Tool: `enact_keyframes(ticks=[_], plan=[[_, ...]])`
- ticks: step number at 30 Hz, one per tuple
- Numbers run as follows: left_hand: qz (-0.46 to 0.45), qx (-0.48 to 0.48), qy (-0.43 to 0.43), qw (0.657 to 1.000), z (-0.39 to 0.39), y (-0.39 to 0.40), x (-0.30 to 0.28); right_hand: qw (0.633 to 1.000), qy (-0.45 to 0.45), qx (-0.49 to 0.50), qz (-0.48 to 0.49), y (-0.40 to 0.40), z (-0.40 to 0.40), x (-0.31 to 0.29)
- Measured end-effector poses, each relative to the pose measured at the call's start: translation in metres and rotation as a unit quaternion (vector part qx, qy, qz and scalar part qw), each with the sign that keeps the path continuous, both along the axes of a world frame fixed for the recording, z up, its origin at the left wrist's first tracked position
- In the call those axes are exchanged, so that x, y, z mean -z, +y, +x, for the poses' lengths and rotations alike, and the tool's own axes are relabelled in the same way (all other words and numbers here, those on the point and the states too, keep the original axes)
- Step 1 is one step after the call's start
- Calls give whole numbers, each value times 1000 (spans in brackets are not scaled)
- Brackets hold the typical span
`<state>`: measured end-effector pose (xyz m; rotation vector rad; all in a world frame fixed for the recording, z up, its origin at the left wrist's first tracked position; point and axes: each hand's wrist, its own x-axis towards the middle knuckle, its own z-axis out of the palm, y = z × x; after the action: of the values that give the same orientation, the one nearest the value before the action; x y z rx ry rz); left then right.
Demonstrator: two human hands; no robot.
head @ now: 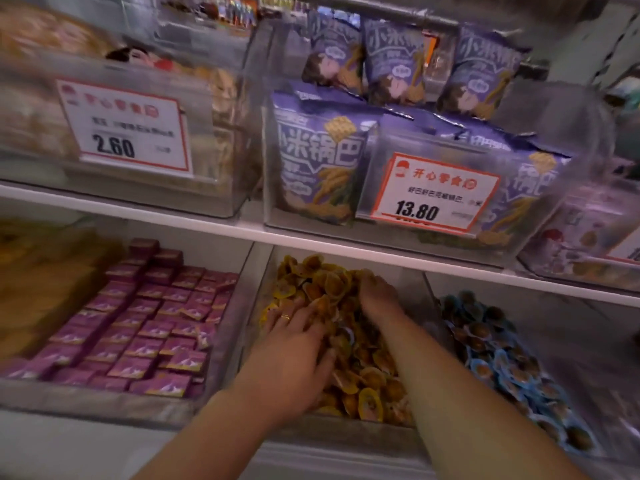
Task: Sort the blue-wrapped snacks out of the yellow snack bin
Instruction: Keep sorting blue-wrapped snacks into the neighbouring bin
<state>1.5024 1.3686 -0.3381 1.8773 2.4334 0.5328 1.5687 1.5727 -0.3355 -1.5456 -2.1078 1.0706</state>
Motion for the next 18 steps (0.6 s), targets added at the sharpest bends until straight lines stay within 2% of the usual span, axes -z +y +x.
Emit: enact_keyframes(ticks=[4,6,11,14,18], plan=[[22,-45,-8,999,1,-2,2,990,-131,-47,-16,22,-8,-6],[17,-69,-34,997,4,0,3,984,-159,-75,-31,26,-10,-9],[-32,-109,-152,982,7,9,4,985,-129,-94,-64,16,-12,-7],[-64,-137,-166,974,8,13,6,990,-38,-55,-127,0,-5,-1],[-85,-149,-212,962,9,19,7,979,25,-36,-200,-18,10,-5]])
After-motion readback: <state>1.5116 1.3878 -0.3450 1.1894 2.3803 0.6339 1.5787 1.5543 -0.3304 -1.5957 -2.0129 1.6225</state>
